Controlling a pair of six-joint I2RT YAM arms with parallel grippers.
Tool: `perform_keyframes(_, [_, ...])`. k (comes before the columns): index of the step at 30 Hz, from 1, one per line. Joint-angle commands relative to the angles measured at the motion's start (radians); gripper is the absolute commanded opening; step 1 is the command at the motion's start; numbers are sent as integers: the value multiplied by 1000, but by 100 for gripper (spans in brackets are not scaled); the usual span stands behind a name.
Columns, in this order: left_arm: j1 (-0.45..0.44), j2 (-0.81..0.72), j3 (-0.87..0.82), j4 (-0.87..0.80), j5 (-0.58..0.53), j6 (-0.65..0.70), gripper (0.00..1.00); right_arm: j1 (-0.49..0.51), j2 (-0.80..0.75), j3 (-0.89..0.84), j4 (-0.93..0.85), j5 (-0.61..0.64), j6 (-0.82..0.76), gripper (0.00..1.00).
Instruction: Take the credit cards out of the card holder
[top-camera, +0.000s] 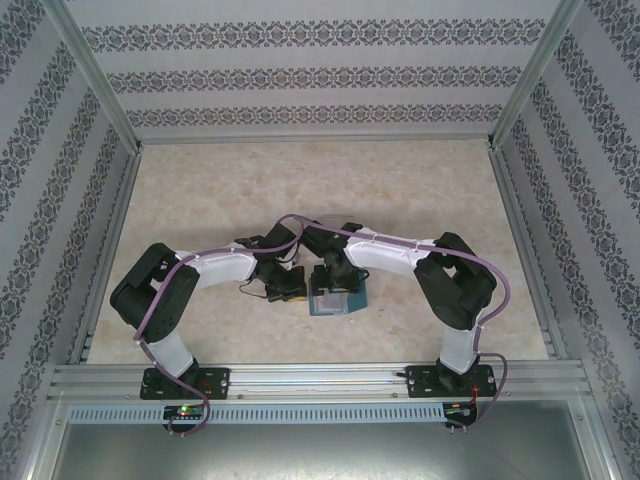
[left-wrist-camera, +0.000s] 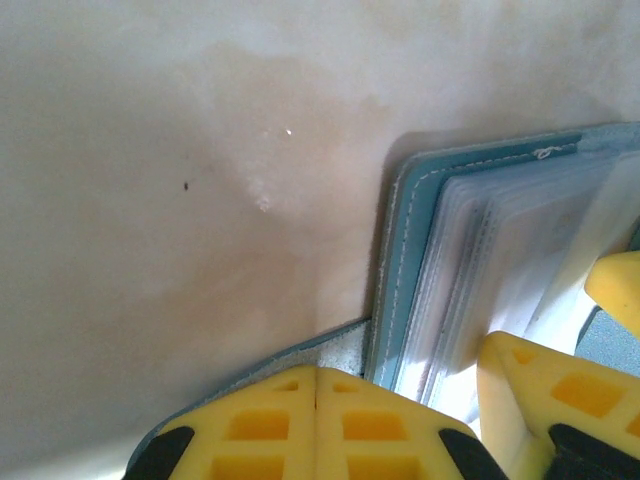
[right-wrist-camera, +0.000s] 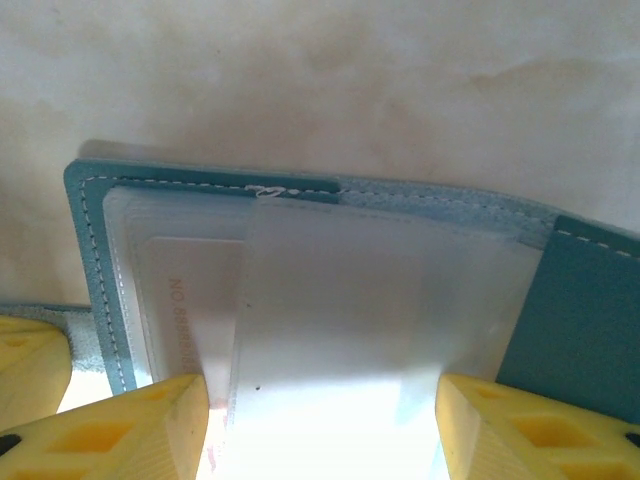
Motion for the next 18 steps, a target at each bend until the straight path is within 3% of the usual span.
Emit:
perform_keyframes(1, [4,16,8,5,8,13,5,13,24,12,-30,32,-2,62])
perform_keyframes(18, [4,20,12,-3,5,13,5,12,-36,1,-52,87,7,58])
